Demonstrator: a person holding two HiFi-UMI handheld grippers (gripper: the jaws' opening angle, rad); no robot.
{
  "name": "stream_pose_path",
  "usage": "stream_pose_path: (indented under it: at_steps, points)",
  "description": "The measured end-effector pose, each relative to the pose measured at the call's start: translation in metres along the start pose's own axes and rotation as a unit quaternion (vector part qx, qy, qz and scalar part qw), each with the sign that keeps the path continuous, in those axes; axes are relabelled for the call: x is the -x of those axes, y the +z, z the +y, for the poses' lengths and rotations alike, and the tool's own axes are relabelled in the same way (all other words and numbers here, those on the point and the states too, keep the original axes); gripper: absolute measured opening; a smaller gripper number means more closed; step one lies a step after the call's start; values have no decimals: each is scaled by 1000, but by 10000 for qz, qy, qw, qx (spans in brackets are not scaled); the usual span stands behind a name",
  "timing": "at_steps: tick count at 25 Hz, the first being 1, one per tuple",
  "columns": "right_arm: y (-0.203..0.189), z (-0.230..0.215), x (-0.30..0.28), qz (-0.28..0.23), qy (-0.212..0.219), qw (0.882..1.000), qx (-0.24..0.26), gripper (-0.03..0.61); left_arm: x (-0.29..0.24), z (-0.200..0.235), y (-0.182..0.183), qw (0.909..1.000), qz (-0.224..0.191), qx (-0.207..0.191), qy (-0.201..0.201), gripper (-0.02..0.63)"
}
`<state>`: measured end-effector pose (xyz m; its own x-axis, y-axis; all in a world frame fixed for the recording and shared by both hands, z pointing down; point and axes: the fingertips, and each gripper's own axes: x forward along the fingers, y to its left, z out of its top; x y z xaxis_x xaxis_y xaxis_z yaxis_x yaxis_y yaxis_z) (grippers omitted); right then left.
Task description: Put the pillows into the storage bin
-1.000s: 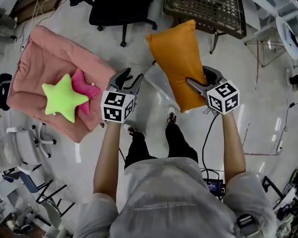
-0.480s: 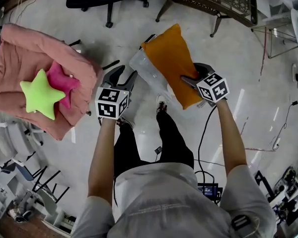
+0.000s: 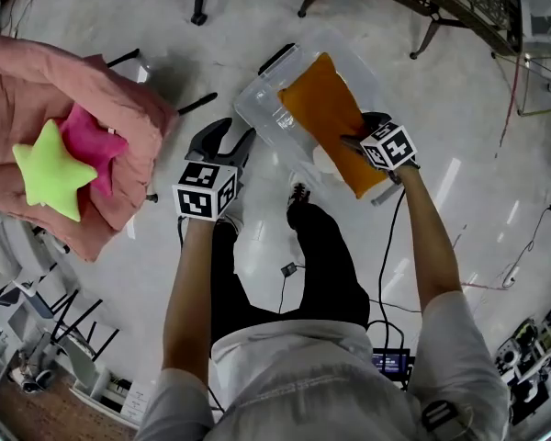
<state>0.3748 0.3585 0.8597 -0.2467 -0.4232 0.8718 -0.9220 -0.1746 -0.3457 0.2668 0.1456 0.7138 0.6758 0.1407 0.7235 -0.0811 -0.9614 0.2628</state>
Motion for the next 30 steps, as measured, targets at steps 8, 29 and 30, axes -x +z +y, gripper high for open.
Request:
stream_pose_path:
  at_steps: [8,29,30]
  points:
    - [-16,-51,-51,447,-148,9979,436,351,-34,4,-26,9999,126,33,-10,221]
    - [138,-13,93,-931,-895,9908,393,192,87,46,62,9969,-511,15,595,219]
    - [162,-4,109,-1140,-932,9880,463,192,101,52,72,9954,-644,-2,703,219]
